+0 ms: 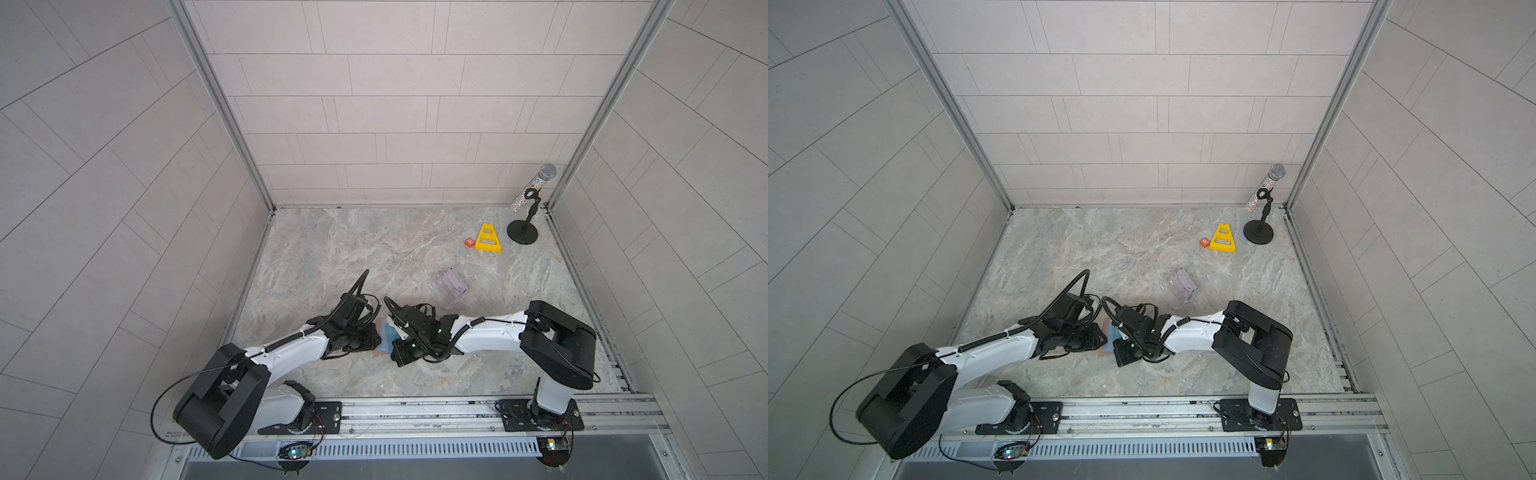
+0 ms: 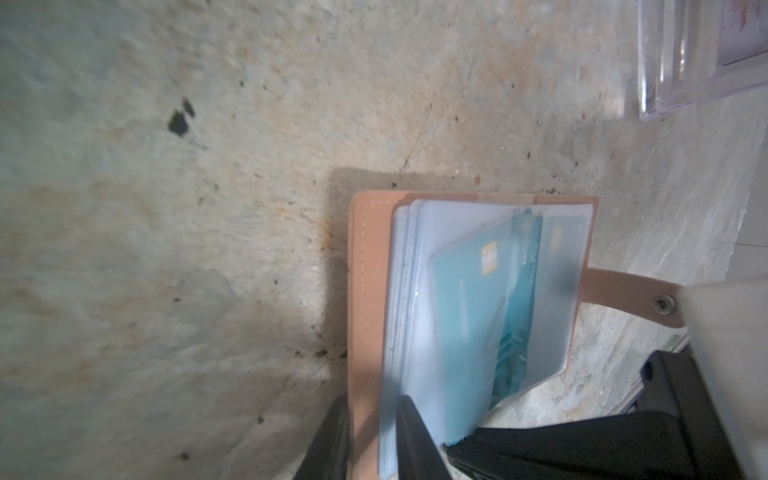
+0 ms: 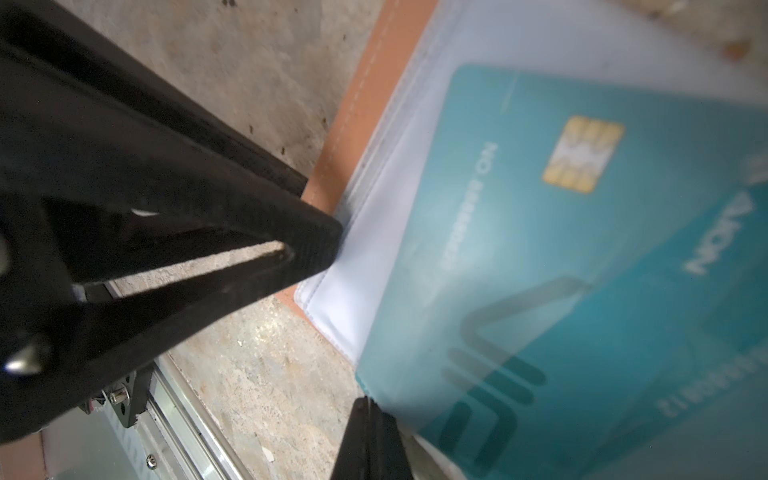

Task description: Put the credit cards into the card holder

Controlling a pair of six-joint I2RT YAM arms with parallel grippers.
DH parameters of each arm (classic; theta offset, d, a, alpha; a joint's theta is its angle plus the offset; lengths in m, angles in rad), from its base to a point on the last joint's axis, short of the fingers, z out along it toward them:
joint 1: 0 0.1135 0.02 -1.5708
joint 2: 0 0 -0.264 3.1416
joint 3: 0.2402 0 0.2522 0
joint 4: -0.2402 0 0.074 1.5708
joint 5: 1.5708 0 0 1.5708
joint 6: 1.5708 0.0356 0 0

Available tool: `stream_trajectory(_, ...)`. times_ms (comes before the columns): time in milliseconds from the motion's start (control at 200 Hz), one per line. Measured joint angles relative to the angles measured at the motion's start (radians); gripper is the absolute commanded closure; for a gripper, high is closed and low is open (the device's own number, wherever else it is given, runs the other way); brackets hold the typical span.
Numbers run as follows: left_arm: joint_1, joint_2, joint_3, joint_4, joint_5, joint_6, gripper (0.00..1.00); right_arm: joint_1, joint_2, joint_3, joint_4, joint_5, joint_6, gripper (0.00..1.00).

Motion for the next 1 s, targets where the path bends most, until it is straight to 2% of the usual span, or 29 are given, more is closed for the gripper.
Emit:
stream_trajectory(591, -0.013, -0.010, -0.009, 0.000, 0.003, -0.017, 0.74, -0.019, -0.002, 0.025, -0.023, -0.001, -0.002, 1.00)
stream_trajectory(771, -0.016, -0.020, -0.016, 0.001, 0.006, -0.023, 0.74, -0.021, -0.015, 0.025, -0.043, -0.029, -0.024, 0.96)
stream_trajectory(1001, -0.018, -0.031, -0.026, 0.004, 0.008, -0.050, 0.74, -0.013, -0.134, 0.026, -0.136, -0.058, -0.093, 0.93)
